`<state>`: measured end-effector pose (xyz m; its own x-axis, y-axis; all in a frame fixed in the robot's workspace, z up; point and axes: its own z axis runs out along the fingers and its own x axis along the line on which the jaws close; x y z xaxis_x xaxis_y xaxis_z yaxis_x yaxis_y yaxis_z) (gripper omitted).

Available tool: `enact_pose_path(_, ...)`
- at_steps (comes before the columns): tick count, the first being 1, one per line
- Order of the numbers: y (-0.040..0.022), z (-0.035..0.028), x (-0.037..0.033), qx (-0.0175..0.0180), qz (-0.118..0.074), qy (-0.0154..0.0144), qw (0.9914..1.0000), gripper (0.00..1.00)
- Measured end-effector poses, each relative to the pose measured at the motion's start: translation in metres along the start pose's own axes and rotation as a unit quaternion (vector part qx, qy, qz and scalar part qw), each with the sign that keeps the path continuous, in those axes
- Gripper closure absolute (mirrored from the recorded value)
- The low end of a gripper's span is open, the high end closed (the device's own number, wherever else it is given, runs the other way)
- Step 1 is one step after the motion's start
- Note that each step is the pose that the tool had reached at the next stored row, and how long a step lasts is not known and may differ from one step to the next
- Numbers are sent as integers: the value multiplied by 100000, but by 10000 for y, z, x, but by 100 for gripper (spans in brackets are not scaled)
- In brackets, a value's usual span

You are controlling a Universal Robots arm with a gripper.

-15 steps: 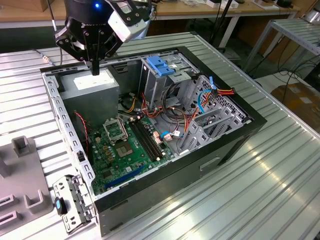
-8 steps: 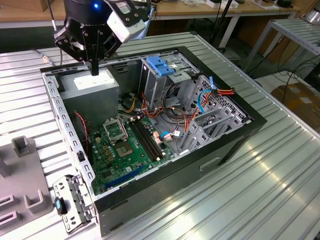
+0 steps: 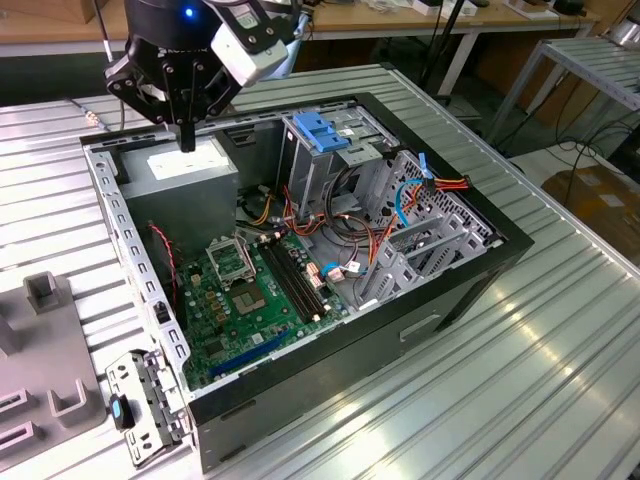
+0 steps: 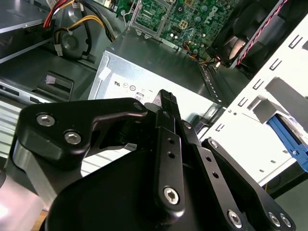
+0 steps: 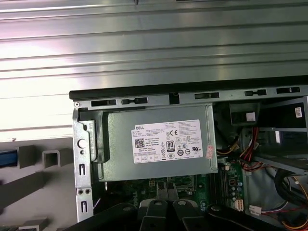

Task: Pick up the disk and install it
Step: 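Reach for the disk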

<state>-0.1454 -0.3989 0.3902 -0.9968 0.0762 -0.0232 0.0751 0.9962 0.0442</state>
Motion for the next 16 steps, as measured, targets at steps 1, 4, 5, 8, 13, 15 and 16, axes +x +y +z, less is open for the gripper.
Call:
enact_pose_path(1, 0, 0, 2, 1, 1, -1, 100000, 89)
enact_pose_path(4, -1, 3, 11, -2, 3, -1, 100000, 89)
enact_pose_path(5, -1, 3, 14, -2, 4, -1, 100000, 89)
enact_pose_path(8, -1, 5, 18, 0, 5, 0, 100000, 89)
enact_pose_path(13, -2, 7, 27, 1, 2, 1, 100000, 89)
enact_pose_path(15, -3, 9, 32, -2, 4, -1, 100000, 89)
enact_pose_path(16, -3, 9, 36, 0, 3, 1, 100000, 89)
